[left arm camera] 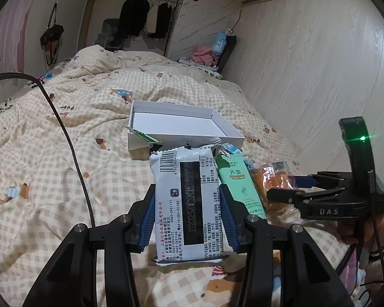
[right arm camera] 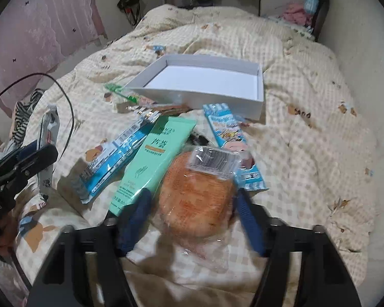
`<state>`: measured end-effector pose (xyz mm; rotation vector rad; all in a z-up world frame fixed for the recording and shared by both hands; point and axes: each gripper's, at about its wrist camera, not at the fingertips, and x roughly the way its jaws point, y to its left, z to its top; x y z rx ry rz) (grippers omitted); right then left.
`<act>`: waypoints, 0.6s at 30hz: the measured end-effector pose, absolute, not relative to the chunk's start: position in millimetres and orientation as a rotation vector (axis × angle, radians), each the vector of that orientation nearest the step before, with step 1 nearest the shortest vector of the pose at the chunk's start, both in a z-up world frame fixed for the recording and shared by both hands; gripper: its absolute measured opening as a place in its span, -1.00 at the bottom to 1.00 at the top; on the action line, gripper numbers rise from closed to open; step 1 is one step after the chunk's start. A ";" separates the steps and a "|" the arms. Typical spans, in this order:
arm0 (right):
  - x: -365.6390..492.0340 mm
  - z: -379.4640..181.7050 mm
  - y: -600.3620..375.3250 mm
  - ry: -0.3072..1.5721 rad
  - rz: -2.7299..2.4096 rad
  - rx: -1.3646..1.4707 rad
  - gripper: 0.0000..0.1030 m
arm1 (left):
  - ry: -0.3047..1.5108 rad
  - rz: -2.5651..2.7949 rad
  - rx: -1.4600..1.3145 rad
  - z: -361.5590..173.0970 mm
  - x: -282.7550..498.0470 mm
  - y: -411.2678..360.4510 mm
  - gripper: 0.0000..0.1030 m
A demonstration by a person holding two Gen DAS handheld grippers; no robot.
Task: Organize objects
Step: 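Lift the snack bar with the left tool while the right tool grasps the bread roll, then carry both items into the white box and open both tools to release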
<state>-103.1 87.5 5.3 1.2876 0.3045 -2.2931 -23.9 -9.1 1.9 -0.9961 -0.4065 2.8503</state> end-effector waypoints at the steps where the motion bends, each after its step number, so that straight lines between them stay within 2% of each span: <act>1: -102.7 5.7 89.4 0.294 -2.293 1.282 0.04 | -0.403 2.852 -0.996 1.8 -23.8 -8.8 -0.03; 7: -93.3 14.5 106.3 0.176 -2.330 1.199 -0.17 | -0.406 2.854 -0.997 1.6 -23.5 -9.3 -0.03; 12: -85.0 19.7 124.5 0.030 -2.321 1.132 -0.20 | -0.403 2.853 -1.001 1.4 -24.3 -9.3 -0.03; 15: -73.3 29.3 134.6 -0.089 -2.250 0.978 -0.20 | -0.386 2.864 -0.996 2.5 -24.5 -7.9 -0.03; 18: -60.5 43.4 136.3 -0.091 -2.224 0.893 -0.21 | -0.366 2.869 -0.980 7.0 -25.0 -7.4 -0.03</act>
